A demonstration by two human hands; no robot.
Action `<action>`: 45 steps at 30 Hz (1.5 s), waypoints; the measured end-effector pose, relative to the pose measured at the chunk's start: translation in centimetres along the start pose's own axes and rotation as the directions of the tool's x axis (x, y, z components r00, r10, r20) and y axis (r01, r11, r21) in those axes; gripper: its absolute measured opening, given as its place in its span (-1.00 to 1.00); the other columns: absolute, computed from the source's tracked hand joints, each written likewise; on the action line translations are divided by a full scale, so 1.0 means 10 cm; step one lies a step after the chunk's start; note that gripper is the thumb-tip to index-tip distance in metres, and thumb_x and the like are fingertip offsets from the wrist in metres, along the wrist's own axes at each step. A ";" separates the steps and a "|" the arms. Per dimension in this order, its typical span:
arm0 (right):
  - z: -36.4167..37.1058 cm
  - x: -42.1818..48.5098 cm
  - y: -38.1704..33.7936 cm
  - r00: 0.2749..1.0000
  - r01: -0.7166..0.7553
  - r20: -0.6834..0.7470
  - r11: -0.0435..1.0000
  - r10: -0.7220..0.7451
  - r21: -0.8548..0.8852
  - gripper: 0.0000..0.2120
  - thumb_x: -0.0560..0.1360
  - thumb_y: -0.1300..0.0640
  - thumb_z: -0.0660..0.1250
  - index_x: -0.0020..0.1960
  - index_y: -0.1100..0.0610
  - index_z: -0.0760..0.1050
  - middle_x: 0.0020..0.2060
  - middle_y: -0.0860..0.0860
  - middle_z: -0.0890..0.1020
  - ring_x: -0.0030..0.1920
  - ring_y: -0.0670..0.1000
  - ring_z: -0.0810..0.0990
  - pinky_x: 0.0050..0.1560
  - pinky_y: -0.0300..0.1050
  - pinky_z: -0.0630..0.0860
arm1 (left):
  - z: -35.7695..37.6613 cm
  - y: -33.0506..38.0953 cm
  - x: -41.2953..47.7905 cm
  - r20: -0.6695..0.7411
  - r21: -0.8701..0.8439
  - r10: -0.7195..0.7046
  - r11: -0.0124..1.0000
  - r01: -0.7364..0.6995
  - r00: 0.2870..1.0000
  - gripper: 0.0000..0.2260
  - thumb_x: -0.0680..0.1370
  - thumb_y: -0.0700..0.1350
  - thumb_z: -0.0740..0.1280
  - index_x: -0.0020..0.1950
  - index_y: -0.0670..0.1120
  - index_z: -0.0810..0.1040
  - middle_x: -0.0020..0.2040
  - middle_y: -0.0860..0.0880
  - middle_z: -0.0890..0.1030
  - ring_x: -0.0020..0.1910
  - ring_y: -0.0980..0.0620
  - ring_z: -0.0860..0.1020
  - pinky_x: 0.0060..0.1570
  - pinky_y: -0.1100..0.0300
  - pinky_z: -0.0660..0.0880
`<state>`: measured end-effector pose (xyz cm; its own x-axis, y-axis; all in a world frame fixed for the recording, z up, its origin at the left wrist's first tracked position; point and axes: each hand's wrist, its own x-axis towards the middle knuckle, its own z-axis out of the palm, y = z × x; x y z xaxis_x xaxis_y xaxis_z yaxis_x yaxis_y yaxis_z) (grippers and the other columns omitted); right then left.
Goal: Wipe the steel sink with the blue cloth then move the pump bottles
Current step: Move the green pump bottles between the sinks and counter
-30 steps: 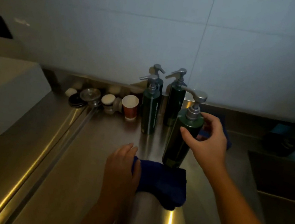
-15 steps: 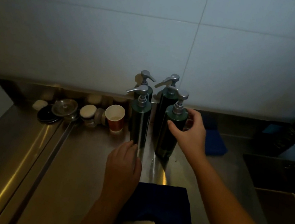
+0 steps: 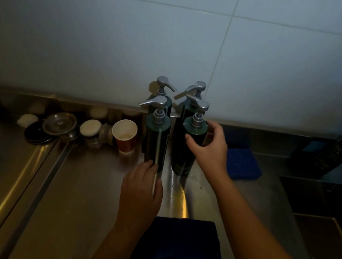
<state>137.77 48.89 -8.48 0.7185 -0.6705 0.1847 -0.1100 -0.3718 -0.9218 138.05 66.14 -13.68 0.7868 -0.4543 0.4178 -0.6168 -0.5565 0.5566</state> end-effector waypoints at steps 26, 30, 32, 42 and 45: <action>-1.62 -1.47 0.21 0.998 0.055 0.040 0.797 -0.039 -0.601 -0.60 0.48 -0.05 0.28 0.28 0.06 0.44 0.27 0.02 0.50 0.30 -0.03 0.39 0.26 -0.15 0.26 | 0.09 1.13 -0.65 0.157 -0.094 0.217 0.974 -0.204 0.963 -0.63 0.47 -0.04 0.12 0.06 -0.21 0.59 0.06 -0.18 0.62 0.07 -0.16 0.55 0.11 -0.05 0.34; -2.10 -1.91 0.31 0.998 0.033 -0.015 0.736 -0.058 -0.676 -0.50 0.42 -0.19 0.11 0.19 0.08 0.52 0.15 0.05 0.60 0.17 0.06 0.53 0.18 0.02 0.42 | 0.18 1.59 -0.94 0.207 -0.051 0.221 0.975 -0.215 0.953 -0.64 0.47 -0.04 0.13 0.05 -0.19 0.61 0.04 -0.18 0.63 0.03 -0.20 0.57 0.03 -0.15 0.39; -2.38 -2.10 0.35 0.998 0.019 -0.030 0.711 -0.056 -0.703 -0.51 0.42 -0.17 0.10 0.16 0.08 0.54 0.11 0.05 0.62 0.13 0.07 0.56 0.13 -0.01 0.44 | 0.24 1.84 -1.12 0.220 -0.054 0.234 0.972 -0.228 0.947 -0.70 0.50 -0.08 0.20 0.12 -0.17 0.58 0.12 -0.15 0.59 0.12 -0.16 0.53 0.12 -0.11 0.37; -3.96 -2.91 0.54 0.997 -0.003 -0.059 0.682 -0.059 -0.732 -0.55 0.39 -0.11 0.15 0.07 0.14 0.59 0.02 0.07 0.66 0.02 0.12 0.63 0.02 0.03 0.56 | 0.67 3.18 -2.12 0.230 -0.103 0.264 0.964 -0.246 0.937 -0.72 0.47 -0.12 0.27 0.14 -0.15 0.57 0.11 -0.14 0.60 0.08 -0.15 0.54 0.08 -0.07 0.39; -4.36 -3.04 0.61 0.997 0.001 -0.052 0.675 -0.058 -0.738 -0.57 0.40 -0.09 0.19 0.10 0.14 0.58 0.04 0.07 0.66 0.05 0.11 0.62 0.02 0.00 0.55 | 0.81 3.48 -2.32 0.210 -0.084 0.228 0.973 -0.215 0.951 -0.72 0.47 -0.14 0.29 0.16 -0.13 0.56 0.13 -0.12 0.59 0.11 -0.13 0.52 0.12 -0.03 0.35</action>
<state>85.29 39.06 -4.88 0.6874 -0.6799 0.2555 -0.5799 -0.7256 -0.3705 98.11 51.64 -9.84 0.6031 -0.7048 0.3735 -0.7675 -0.3852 0.5124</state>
